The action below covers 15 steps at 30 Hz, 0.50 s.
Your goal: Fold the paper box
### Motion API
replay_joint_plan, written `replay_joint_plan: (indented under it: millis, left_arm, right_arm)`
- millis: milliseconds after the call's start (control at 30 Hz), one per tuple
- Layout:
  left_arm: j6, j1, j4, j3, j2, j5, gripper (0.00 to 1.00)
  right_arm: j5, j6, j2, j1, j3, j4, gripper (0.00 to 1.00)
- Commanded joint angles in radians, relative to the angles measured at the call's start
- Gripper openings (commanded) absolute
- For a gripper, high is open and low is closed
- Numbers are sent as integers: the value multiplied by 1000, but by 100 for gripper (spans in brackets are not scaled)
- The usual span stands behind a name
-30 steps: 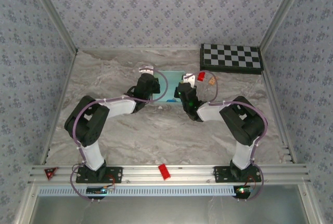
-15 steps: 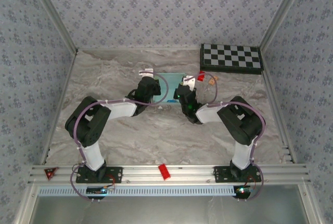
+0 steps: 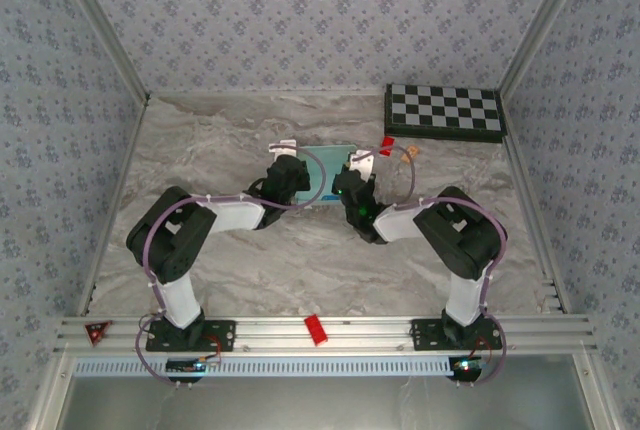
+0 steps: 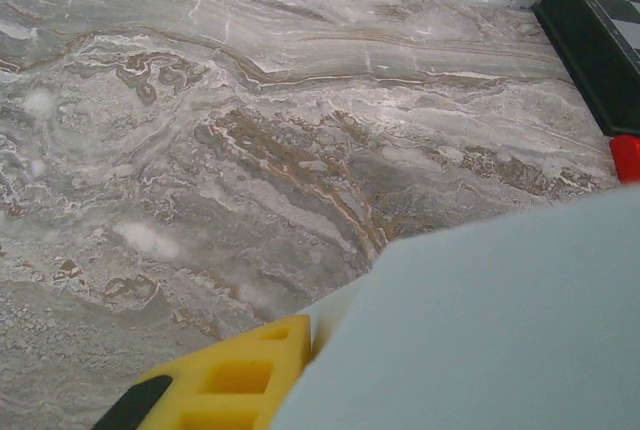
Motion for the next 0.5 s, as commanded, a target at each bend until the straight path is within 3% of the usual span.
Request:
replay_joint_plan:
  millis: [0,167,467]
  left_arm:
    - [-13,-13,-2,-14,-11,8,14]
    - [-24,-15,-4,-22,-12,12,8]
    - [-26,-23,29,-60,-19,6,8]
  right_arm:
    - [32,37,9,20,-19,23,4]
    - [58,30,-1,33,-25,14,4]
    - [85,36,-8,56,-46,27,4]
